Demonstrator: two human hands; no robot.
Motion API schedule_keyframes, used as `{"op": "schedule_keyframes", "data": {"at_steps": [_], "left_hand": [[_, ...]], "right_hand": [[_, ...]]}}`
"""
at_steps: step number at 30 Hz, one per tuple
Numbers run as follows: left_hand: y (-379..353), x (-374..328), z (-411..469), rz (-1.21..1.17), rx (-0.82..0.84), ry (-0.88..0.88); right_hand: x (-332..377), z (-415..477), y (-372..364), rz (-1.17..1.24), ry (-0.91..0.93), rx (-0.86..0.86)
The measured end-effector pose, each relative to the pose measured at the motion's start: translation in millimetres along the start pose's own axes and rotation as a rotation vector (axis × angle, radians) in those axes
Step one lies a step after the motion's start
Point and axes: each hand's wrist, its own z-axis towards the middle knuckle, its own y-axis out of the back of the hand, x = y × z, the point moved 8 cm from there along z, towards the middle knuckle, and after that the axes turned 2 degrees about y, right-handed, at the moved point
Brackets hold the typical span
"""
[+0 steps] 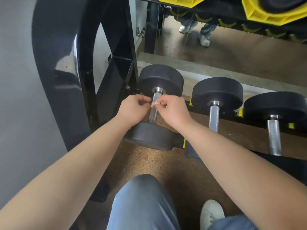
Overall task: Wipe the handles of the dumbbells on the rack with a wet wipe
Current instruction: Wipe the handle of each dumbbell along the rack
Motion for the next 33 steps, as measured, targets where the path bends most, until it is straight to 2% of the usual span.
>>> {"op": "schedule_keyframes", "data": {"at_steps": [2,5,8,11,14,16,19,20,23,24,28,30,33], "left_hand": [[2,2,-3,-0.012,-0.043,0.011],[2,0,-3,0.016,-0.03,0.021],[1,-6,-5,0.055,-0.02,0.024],[2,-7,-6,0.064,-0.046,0.048],[5,-3,-8,0.049,-0.094,0.065],[7,-2,-8,0.056,-0.141,0.061],[13,-8,-11,0.167,-0.246,0.05],[15,-11,-13,0.196,-0.283,0.045],[19,-17,-20,0.252,-0.366,0.06],[21,-19,-23,0.275,-0.395,0.068],[20,-21,-38,0.276,-0.414,0.152],[8,-22,-47,0.226,-0.352,0.195],[-10,-30,-55,0.278,-0.302,0.225]], "right_hand": [[0,6,4,-0.185,0.066,-0.03],[-1,3,-6,-0.378,0.135,0.114],[-4,-6,-4,-0.214,0.073,0.176],[-20,2,3,0.011,-0.092,0.096],[-24,10,-1,0.025,-0.096,0.066],[-14,9,-3,-0.064,0.041,0.114],[5,-1,-11,-0.163,0.312,0.292],[5,2,-11,-0.178,0.342,0.308],[-8,23,5,-0.189,0.251,0.139],[-8,24,5,-0.184,0.267,0.137],[16,-13,-25,-0.287,0.541,0.499],[6,3,-15,-0.255,0.447,0.415],[-16,33,10,-0.169,0.257,0.144]]}}
